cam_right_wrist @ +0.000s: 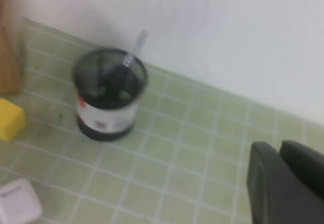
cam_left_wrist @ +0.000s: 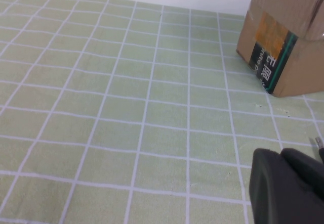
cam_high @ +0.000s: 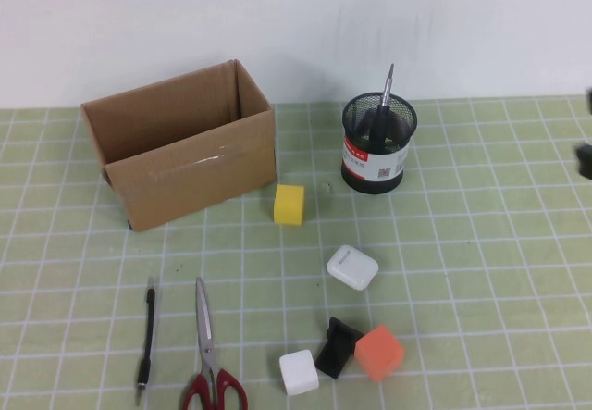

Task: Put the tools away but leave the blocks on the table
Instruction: Pick up the scissors from the table

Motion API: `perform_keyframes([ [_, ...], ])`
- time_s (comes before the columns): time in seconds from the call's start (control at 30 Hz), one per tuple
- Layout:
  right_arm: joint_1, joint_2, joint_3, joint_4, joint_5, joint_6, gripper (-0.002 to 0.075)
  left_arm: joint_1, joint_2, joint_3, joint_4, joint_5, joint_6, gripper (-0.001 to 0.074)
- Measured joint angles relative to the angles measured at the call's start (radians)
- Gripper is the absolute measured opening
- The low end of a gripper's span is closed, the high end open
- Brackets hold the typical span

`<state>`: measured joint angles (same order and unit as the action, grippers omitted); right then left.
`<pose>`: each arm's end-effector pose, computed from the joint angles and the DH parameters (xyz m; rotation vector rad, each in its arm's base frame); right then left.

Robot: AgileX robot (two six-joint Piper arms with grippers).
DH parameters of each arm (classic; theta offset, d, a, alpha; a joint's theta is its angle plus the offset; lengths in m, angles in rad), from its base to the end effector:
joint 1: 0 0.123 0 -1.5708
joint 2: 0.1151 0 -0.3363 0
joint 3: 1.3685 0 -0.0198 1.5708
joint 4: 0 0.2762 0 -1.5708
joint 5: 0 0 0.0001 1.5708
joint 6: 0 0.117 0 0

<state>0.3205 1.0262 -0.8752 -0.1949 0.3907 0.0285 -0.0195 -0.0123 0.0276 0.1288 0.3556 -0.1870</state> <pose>0.2324 0.0680 0.3803 -0.4266 1.9718 0.0325 0.0519 0.0042 0.1646 -0.0743 1.8501 -0.0183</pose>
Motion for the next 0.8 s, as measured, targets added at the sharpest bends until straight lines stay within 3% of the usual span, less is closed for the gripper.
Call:
perform_keyframes([
  [0.5, -0.337, -0.550, 0.482, 0.011, -0.062, 0.087, -0.0008, 0.000, 0.000, 0.000, 0.000, 0.000, 0.000, -0.0004],
  [0.8, -0.366, -0.895, 0.694, 0.007, -0.084, 0.087, -0.0008, 0.000, 0.000, 0.000, 0.000, 0.000, 0.000, -0.0004],
])
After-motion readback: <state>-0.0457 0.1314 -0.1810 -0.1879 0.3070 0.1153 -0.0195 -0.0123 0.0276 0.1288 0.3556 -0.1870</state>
